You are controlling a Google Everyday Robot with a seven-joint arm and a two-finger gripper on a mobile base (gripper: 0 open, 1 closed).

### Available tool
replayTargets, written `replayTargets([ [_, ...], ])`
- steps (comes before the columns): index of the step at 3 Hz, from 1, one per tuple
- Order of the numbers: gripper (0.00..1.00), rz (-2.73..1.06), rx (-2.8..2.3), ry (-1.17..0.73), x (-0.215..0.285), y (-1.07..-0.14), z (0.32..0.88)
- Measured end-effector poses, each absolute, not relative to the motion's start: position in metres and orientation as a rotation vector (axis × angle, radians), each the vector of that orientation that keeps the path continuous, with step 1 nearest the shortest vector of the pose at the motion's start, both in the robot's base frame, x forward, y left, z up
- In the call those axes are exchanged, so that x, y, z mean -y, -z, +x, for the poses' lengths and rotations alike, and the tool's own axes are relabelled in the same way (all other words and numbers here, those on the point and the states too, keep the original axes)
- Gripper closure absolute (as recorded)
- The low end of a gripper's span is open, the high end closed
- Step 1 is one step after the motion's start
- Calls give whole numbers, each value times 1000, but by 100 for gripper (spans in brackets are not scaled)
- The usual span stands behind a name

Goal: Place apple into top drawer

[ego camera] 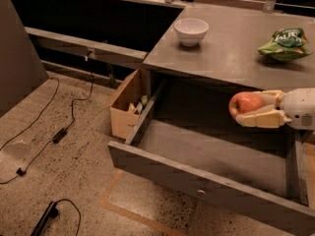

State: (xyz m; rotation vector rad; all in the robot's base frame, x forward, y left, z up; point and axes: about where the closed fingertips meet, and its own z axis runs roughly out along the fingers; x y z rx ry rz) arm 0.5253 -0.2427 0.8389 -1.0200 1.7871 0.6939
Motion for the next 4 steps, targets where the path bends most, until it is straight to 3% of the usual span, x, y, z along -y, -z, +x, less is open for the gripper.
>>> replayTargets([
  [4, 100, -1198, -1931, -603, 203, -714, 506],
])
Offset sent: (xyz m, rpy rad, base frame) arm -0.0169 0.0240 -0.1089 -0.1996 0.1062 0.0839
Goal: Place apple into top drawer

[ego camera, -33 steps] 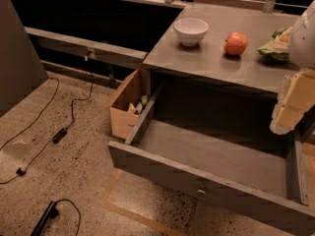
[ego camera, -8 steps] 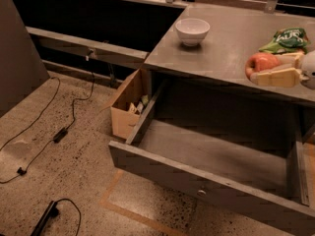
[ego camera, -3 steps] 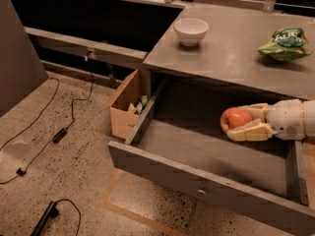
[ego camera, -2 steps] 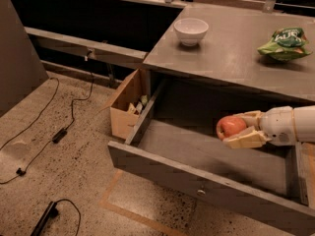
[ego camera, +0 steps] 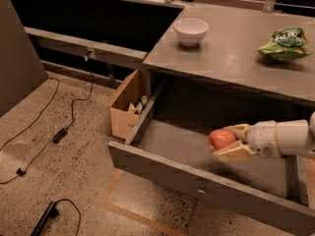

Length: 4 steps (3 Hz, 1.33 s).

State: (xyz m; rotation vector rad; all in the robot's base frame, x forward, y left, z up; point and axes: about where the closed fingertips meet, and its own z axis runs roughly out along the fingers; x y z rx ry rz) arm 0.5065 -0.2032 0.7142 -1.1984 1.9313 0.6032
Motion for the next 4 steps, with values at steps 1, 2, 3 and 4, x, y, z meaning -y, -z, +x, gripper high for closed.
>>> replayTargets([
  [1, 100, -1185, -1961, -510, 200, -692, 517],
  [2, 74, -1157, -1992, -473, 190, -670, 531],
  [3, 51, -1150, -2015, -476, 185, -657, 534],
  [4, 27, -1133, -2033, -483, 185, -651, 535],
])
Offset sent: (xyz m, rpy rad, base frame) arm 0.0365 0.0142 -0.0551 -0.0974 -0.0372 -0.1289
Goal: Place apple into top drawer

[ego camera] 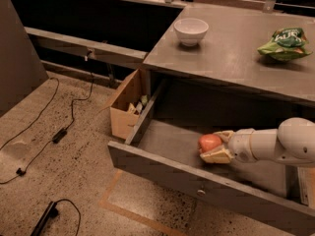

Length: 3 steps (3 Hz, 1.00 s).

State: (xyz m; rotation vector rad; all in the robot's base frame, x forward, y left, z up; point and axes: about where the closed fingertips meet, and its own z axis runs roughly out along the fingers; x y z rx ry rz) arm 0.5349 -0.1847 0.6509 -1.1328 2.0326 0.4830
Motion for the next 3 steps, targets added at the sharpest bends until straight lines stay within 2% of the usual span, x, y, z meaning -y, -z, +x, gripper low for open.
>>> replayTargets([
  [1, 4, -1100, -2039, -485, 186, -652, 538],
  [2, 0, -1040, -2022, -467, 195, -669, 547],
  [3, 0, -957, -2009, -432, 212, -695, 553],
])
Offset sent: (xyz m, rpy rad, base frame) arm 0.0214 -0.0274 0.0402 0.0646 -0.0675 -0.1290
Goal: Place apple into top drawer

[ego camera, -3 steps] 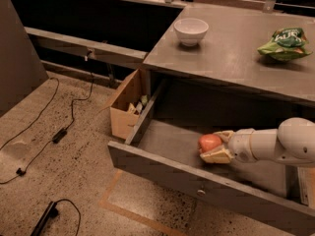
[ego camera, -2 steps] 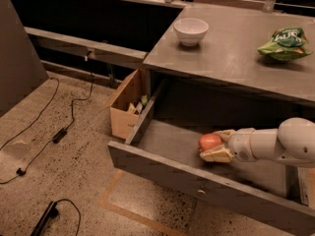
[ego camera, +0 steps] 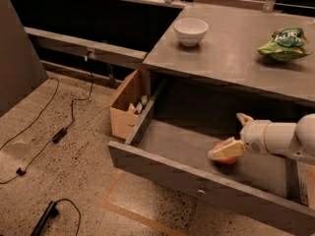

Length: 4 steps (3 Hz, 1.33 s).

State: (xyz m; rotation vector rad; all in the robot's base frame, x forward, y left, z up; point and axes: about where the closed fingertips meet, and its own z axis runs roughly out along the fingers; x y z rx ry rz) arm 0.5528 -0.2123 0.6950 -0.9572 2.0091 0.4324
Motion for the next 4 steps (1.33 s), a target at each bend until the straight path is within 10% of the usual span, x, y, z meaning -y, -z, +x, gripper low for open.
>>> replayTargets([
  [3, 70, -649, -1729, -617, 312, -849, 540],
  [4, 71, -629, -1671, -604, 325, -879, 546],
])
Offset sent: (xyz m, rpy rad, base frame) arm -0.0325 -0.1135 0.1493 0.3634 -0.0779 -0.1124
